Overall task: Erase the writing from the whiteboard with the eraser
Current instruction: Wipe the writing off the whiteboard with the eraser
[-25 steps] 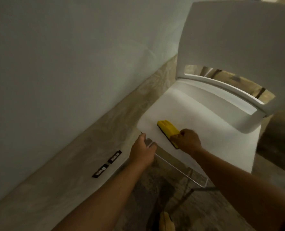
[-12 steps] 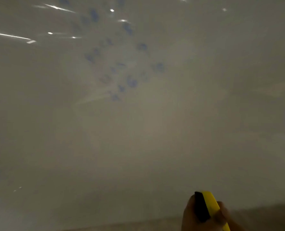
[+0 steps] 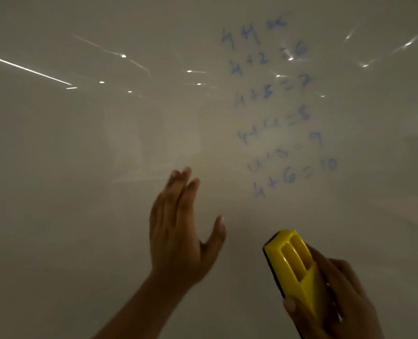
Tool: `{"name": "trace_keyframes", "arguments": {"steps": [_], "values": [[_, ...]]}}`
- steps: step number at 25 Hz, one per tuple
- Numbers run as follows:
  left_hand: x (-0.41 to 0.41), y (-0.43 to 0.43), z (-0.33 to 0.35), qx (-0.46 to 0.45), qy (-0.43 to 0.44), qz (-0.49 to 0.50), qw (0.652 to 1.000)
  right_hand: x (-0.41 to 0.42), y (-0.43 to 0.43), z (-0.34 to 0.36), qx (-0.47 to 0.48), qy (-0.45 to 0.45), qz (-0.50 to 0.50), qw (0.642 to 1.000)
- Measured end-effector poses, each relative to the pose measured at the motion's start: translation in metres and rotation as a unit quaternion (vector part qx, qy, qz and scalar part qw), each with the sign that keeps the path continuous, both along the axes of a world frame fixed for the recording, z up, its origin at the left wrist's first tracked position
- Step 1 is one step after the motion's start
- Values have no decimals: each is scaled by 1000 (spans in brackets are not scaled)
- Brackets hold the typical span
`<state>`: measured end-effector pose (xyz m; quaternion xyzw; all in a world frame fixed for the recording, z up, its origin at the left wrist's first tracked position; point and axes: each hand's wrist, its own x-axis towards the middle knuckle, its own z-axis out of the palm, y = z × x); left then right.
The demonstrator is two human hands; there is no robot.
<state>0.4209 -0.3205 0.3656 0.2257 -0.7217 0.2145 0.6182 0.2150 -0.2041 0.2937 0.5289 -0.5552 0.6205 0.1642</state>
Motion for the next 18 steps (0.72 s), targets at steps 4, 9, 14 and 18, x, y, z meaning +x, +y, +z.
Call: {"name": "trace_keyframes", "arguments": {"steps": [4, 9, 14, 18], "values": [[-12, -44, 34, 10, -6, 59, 998, 12, 7, 24, -28, 70, -2, 997], [-25, -73, 24, -25, -38, 168, 985, 2, -24, 41, -43, 136, -82, 986], [-25, -77, 20, -42, -31, 178, 983, -8, -49, 38, -19, 208, -90, 974], [-26, -78, 19, -44, -33, 185, 981, -35, -56, 55, -63, 102, -159, 980]]}}
